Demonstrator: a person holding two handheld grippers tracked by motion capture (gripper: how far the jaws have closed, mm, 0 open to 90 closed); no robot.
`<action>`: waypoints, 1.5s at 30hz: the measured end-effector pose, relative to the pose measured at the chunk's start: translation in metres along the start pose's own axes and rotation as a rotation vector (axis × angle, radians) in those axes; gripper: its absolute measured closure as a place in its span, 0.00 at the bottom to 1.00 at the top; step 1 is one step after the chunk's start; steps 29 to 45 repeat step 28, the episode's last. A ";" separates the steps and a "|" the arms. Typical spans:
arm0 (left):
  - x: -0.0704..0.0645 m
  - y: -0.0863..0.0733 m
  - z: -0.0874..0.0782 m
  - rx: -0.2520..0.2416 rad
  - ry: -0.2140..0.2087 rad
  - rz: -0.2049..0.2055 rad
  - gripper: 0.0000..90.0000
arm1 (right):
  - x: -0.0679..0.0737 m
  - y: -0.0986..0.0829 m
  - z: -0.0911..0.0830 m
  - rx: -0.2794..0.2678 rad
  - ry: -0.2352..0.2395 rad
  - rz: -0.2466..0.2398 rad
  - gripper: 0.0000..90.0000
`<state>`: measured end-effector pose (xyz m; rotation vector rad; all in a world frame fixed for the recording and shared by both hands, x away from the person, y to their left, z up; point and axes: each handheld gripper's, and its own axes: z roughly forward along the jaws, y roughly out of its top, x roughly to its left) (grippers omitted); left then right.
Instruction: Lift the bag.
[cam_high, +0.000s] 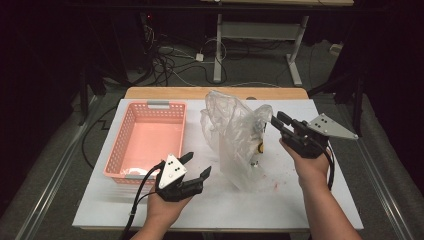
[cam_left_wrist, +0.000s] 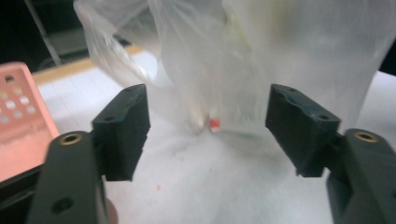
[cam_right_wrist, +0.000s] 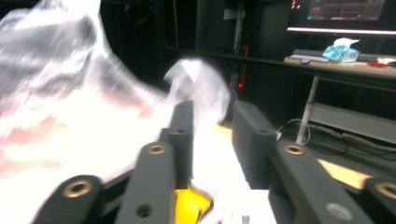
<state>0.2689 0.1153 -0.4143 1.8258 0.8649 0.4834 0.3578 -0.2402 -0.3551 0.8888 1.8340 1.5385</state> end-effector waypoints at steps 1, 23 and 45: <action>0.001 -0.002 -0.001 0.013 -0.012 -0.004 0.29 | 0.001 -0.002 -0.004 0.010 0.008 0.002 0.73; 0.000 -0.023 0.004 0.090 -0.051 -0.019 0.00 | 0.010 -0.107 -0.040 0.271 0.031 0.008 0.00; 0.001 -0.026 0.003 0.076 -0.027 -0.029 0.00 | 0.007 -0.109 -0.043 0.241 0.008 0.029 0.00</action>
